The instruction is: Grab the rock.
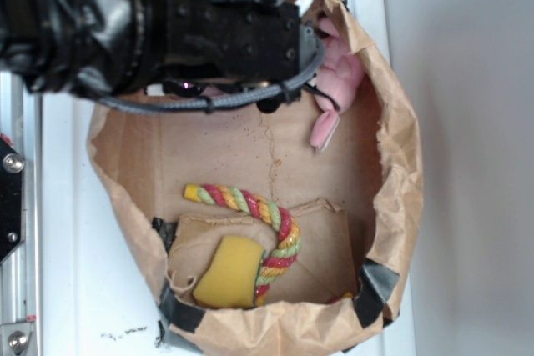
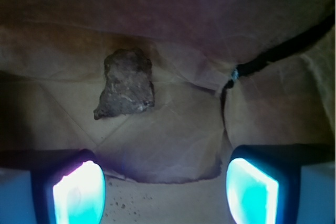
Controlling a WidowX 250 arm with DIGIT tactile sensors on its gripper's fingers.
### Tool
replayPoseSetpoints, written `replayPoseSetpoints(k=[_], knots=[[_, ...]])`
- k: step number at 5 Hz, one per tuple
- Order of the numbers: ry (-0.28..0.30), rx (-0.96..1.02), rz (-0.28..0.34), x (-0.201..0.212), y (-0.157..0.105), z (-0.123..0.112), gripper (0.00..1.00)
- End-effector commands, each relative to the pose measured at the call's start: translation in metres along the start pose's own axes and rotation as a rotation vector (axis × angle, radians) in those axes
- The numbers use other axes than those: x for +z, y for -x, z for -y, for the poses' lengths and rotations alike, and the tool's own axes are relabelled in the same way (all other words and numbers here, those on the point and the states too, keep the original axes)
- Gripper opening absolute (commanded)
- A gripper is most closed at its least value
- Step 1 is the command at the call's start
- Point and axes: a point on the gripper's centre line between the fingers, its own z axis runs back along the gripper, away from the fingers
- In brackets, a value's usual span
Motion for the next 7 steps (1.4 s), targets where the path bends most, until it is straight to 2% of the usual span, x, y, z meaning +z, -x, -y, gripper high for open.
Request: replayPoseSetpoints(k=[1, 2, 4, 5, 6, 7], knots=[[0.110, 0.058, 0.062, 0.001, -0.026, -0.017, 1.00], [0.137, 0.091, 0.099, -0.010, -0.032, -0.010, 1.00], [0.121, 0.139, 0.145, -0.018, -0.034, -0.003, 1.00], [0.055, 0.185, 0.191, -0.035, -0.047, 0.010, 1.00], [0.011, 0.160, 0.209, -0.039, -0.039, 0.008, 1.00], [-0.003, 0.169, 0.222, -0.043, -0.038, 0.006, 1.00]])
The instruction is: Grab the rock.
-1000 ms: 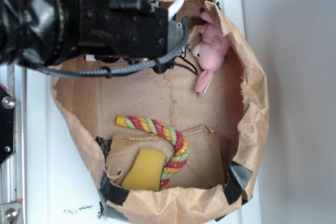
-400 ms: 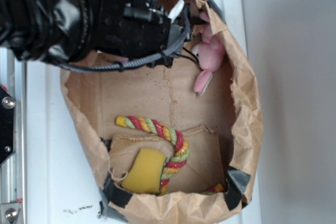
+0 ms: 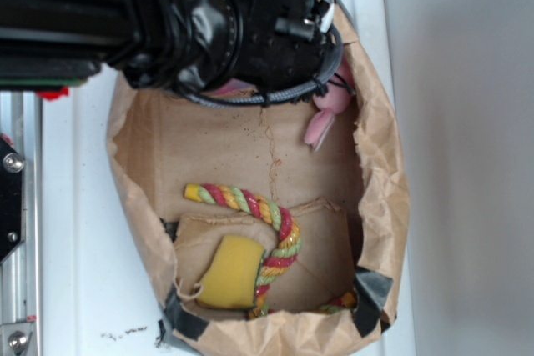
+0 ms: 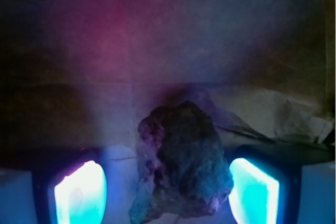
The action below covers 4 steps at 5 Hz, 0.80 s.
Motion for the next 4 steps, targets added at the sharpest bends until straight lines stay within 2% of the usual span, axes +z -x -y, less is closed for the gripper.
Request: replayPoseSetpoints(k=[1, 2, 3, 4], knots=[[0.016, 0.026, 0.031, -0.0064, -0.0049, -0.0056, 1.00], [0.016, -0.019, 0.066, -0.0113, 0.0030, -0.0067, 1.00], [0.001, -0.019, 0.036, -0.0116, 0.0046, -0.0089, 0.00], [0.034, -0.041, 0.043, -0.0071, 0.0049, -0.0114, 0.00]])
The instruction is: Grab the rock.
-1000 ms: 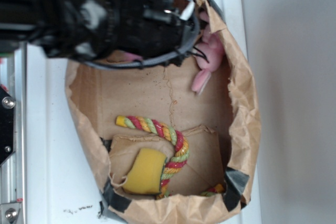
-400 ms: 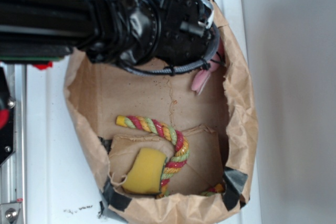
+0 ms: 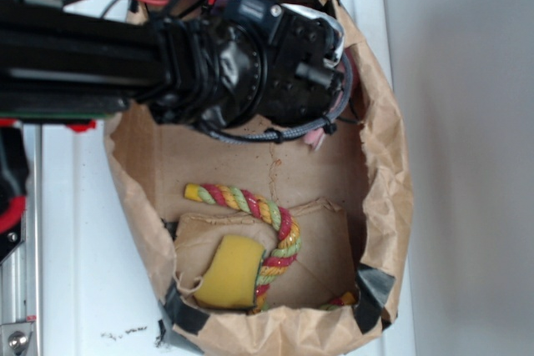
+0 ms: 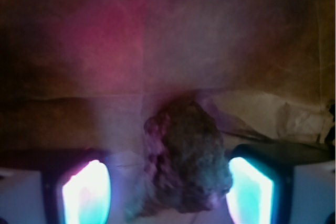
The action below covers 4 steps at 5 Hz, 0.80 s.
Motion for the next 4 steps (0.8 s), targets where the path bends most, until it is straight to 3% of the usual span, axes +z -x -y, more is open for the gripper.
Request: replayPoseSetpoints(k=[1, 2, 3, 4], knots=[[0.057, -0.043, 0.017, 0.003, -0.011, -0.018, 0.00], [0.118, -0.080, 0.032, 0.020, -0.012, -0.019, 0.00], [0.216, -0.188, 0.016, 0.047, -0.008, -0.029, 0.00], [0.298, -0.332, 0.066, 0.062, 0.002, -0.039, 0.00]])
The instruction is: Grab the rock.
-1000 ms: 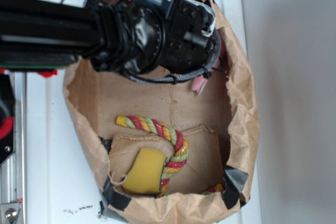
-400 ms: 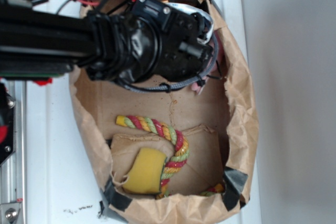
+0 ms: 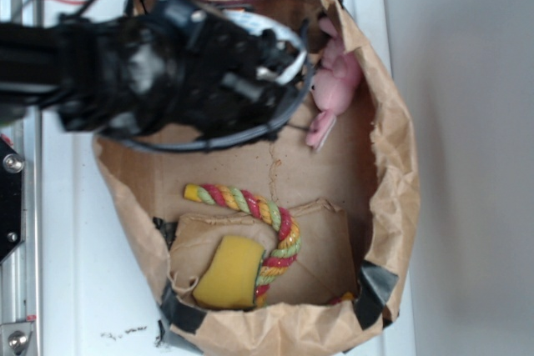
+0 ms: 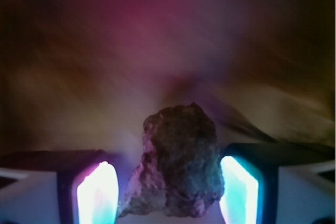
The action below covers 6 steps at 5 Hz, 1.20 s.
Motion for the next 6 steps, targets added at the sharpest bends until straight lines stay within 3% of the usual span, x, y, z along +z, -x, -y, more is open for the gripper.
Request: replayPoseSetpoints(k=[1, 2, 3, 4, 5, 6], knots=[[0.154, -0.321, 0.132, 0.044, 0.010, -0.006, 0.00], [0.105, -0.552, 0.143, 0.054, 0.016, 0.011, 0.00], [0.027, -0.761, 0.087, 0.059, 0.015, 0.025, 0.00], [0.032, -0.953, -0.166, 0.062, 0.002, 0.028, 0.00], [0.117, -1.035, -0.251, 0.061, -0.009, 0.030, 0.00], [0.164, -1.098, -0.335, 0.065, -0.014, 0.031, 0.00]])
